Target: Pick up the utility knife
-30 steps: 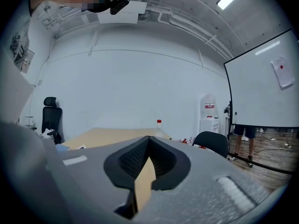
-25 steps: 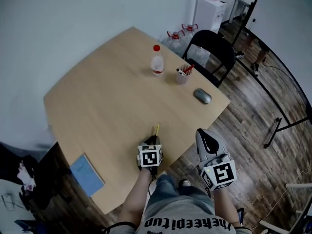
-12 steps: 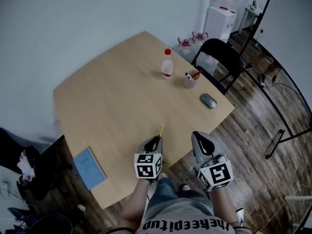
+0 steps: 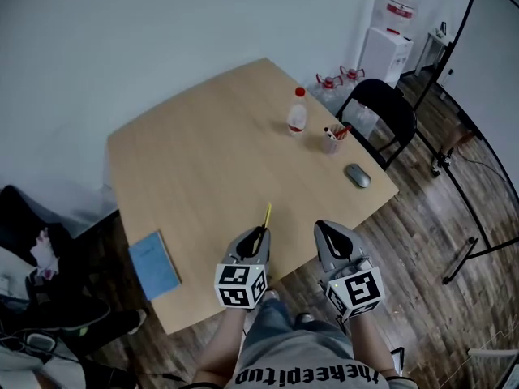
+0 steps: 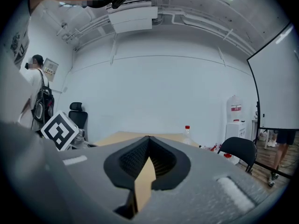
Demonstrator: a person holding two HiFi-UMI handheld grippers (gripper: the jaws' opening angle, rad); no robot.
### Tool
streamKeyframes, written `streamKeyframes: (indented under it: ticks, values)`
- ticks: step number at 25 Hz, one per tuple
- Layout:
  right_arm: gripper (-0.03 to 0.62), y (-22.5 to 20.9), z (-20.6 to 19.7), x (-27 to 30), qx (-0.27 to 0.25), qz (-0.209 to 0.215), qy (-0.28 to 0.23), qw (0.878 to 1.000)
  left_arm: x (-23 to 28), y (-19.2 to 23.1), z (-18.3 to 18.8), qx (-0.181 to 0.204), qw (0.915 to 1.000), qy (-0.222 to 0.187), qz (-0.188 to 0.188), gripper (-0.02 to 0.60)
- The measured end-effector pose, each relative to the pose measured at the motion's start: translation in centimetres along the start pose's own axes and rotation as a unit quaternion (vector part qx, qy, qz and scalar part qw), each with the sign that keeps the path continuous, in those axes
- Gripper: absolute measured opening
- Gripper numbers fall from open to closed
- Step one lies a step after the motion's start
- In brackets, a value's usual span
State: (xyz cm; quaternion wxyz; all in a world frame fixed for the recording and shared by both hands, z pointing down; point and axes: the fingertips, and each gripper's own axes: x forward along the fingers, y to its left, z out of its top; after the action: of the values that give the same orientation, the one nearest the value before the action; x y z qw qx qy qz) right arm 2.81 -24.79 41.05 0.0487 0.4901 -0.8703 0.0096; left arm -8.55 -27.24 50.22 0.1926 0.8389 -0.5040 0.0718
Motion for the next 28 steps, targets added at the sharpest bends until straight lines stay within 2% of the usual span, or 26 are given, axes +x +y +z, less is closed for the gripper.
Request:
streamKeyframes:
  ticks: [13, 28]
  values:
    - [0.002, 2.0, 0.6, -1.0, -0.011, 0.044, -0.007, 0.999, -5.2, -0.7, 2.6, 0.024, 0.9965, -0.070, 0.040, 0.083]
    - [0.002, 2.7, 1.6, -3.0, -0.014, 0.068, -0.025, 0.997, -10.7, -2.2, 4.3, 0.056, 0.9853, -0.133, 0.092, 0.083]
